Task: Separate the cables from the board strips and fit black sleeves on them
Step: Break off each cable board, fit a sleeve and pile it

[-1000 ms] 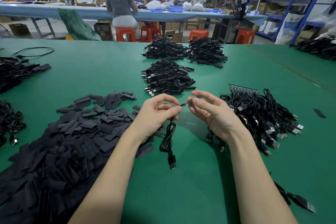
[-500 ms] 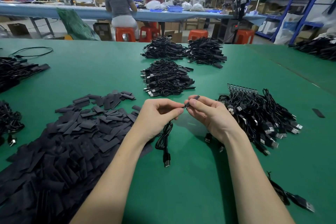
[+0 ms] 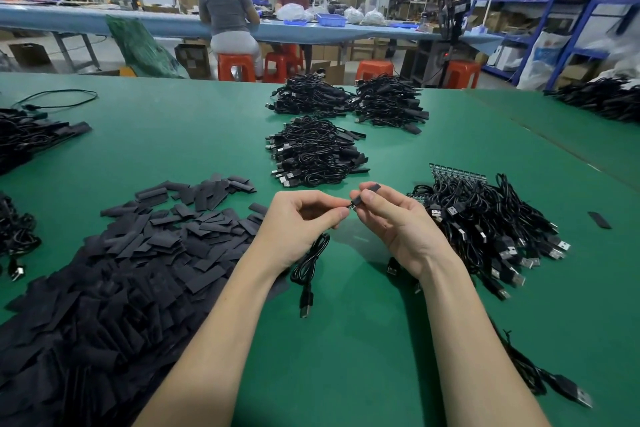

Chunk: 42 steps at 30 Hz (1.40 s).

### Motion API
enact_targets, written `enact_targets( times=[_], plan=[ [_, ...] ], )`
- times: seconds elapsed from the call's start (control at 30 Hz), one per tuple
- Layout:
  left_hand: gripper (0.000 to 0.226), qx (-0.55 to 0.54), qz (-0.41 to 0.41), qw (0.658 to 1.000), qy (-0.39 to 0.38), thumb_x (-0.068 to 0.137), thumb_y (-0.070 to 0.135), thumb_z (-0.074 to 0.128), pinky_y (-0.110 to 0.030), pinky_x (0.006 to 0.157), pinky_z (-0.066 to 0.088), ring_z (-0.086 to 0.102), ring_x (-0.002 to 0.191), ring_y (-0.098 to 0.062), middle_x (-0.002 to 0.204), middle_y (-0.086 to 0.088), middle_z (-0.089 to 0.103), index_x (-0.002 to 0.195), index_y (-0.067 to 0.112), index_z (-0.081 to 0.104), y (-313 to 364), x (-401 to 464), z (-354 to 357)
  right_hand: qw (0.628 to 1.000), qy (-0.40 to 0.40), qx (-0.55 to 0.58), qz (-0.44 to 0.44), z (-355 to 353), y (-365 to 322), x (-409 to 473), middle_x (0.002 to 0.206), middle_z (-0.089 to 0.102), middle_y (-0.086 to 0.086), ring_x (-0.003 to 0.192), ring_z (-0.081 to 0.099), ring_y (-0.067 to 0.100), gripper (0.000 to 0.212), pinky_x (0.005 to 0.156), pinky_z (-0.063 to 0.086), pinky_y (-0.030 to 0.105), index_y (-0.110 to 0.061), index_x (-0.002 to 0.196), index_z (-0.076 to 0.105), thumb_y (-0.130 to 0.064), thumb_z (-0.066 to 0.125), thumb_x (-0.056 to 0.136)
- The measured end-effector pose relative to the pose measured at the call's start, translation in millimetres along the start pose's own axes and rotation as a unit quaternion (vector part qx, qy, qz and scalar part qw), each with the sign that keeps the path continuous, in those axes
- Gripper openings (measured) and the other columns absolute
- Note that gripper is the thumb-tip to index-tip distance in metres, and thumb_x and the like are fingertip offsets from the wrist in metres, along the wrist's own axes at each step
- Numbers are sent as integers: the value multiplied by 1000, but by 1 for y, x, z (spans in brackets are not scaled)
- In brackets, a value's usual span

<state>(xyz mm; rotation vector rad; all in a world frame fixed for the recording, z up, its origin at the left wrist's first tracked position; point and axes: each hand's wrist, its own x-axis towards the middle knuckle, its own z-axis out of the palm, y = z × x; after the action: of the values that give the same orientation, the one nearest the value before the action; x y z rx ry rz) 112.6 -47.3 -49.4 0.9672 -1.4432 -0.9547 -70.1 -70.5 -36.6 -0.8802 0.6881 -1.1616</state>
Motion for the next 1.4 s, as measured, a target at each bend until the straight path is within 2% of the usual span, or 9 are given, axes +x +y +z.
enact_targets(
  times=[0.17, 0.37, 0.6, 0.83, 0.97, 1.13, 1.23, 1.33, 1.4],
  plan=[
    [18, -9, -1, 1000, 6, 84, 7, 79, -17, 72, 52, 68, 73, -7, 86, -1, 79, 88, 24, 82, 0, 0, -1, 1000, -13, -9, 8, -1, 0, 0, 98, 76, 13, 84, 73, 16, 19, 74, 58, 19, -9, 93, 78, -12, 79, 74],
    [18, -13, -10, 1000, 9, 84, 4, 78, -16, 70, 51, 67, 70, -6, 82, 2, 78, 89, 21, 81, 1, -1, 1, 999, -24, -29, 5, -3, -1, 2, 97, 76, 10, 89, 74, 17, 22, 80, 57, 19, -13, 87, 82, -15, 86, 65],
    [16, -9, -9, 1000, 11, 84, 2, 77, -15, 70, 52, 67, 68, -5, 81, 3, 78, 89, 16, 80, 2, 0, 1, 1000, 0, 6, 7, 2, 7, 3, 98, 77, 11, 87, 73, 14, 14, 78, 58, 18, -11, 85, 81, -13, 80, 72],
    [15, -19, -15, 1000, 14, 83, 0, 78, -16, 70, 52, 67, 68, -5, 82, 2, 78, 89, 14, 79, 1, -1, 0, 1000, -18, -7, 18, 2, 6, 3, 97, 77, 11, 88, 73, 14, 11, 77, 57, 18, -11, 85, 82, -11, 78, 75],
    [16, -39, -13, 999, 17, 82, 1, 79, -18, 71, 53, 68, 71, -10, 87, -6, 78, 93, 12, 79, 2, 1, 1, 999, -39, -6, 26, 2, 6, 2, 94, 76, 9, 82, 73, 13, 10, 75, 57, 17, -10, 86, 82, -10, 77, 77],
    [16, -62, -26, 997, 35, 79, -1, 80, -18, 69, 54, 68, 64, -11, 73, 0, 75, 87, 8, 70, 0, 1, 2, 999, -41, -25, 24, 3, 7, 2, 96, 76, 11, 81, 72, 13, 12, 74, 57, 18, -11, 87, 81, -12, 78, 75],
    [15, -67, -28, 996, 48, 80, 0, 80, -19, 69, 55, 68, 64, -12, 73, -4, 74, 85, 10, 70, -1, 3, 4, 999, -25, -45, 2, 7, 10, 3, 95, 77, 11, 78, 71, 13, 18, 74, 57, 19, -12, 93, 79, -17, 79, 75],
    [13, -94, -42, 993, 52, 81, 2, 79, -20, 71, 56, 68, 67, -14, 76, -8, 75, 86, 10, 70, -2, 2, 3, 998, -5, -48, -43, 13, 12, 5, 98, 77, 14, 80, 73, 18, 36, 77, 58, 24, -13, 112, 70, -19, 79, 77],
    [14, -93, -48, 993, 46, 81, 1, 79, -21, 73, 56, 69, 68, -14, 78, -8, 75, 86, 11, 72, -4, 2, 3, 996, 8, -55, -73, 14, 12, 5, 98, 77, 17, 83, 74, 21, 40, 80, 59, 27, -14, 119, 67, -17, 78, 80]
  ],
)
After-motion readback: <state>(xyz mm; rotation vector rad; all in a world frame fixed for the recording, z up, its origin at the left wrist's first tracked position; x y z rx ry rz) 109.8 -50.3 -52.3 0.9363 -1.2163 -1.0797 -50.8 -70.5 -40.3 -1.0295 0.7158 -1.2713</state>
